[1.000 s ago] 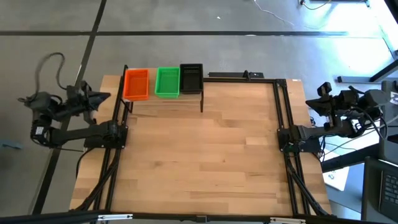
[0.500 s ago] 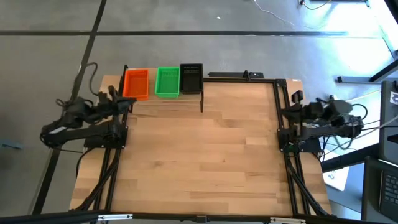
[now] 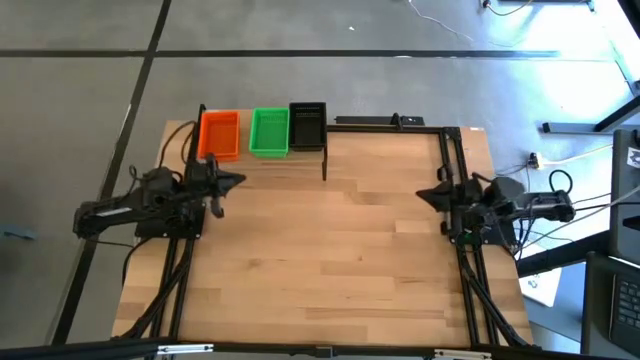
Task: Stack baskets on shelf by color
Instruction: Return to Home Position
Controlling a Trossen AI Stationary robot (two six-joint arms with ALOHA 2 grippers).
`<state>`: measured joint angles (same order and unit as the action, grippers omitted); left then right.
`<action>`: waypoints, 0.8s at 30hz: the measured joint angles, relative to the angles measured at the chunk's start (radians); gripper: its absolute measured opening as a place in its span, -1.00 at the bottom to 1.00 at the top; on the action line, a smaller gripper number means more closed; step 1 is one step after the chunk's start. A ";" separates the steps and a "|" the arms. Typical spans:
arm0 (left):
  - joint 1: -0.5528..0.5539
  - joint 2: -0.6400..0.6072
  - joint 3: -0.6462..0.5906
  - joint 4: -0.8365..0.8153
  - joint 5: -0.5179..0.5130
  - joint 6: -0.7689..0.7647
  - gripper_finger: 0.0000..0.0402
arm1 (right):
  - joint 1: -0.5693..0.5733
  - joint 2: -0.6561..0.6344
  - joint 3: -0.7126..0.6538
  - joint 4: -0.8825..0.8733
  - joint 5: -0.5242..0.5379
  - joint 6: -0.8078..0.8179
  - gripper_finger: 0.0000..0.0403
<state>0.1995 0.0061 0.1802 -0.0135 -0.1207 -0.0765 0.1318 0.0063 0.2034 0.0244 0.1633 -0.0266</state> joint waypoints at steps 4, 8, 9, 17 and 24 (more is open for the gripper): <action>0.000 -0.001 -0.054 0.040 0.010 0.000 -1.00 | 0.000 0.000 -0.084 0.139 0.000 -0.004 -1.00; 0.000 -0.001 -0.112 0.110 0.016 0.006 -1.00 | 0.000 0.000 -0.173 0.246 0.000 -0.008 -1.00; 0.000 -0.001 -0.129 0.123 0.019 0.007 -1.00 | 0.000 -0.001 -0.193 0.262 0.000 -0.007 -1.00; 0.001 -0.001 -0.172 0.134 0.126 0.020 -1.00 | -0.002 0.002 -0.196 0.213 -0.007 -0.008 -1.00; 0.001 -0.001 -0.172 0.134 0.244 -0.009 -1.00 | -0.002 0.002 -0.196 0.122 -0.010 -0.004 -1.00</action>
<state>0.2001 0.0051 0.0078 0.1207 0.1231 -0.0853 0.1303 0.0086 0.0071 0.1463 0.1535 -0.0303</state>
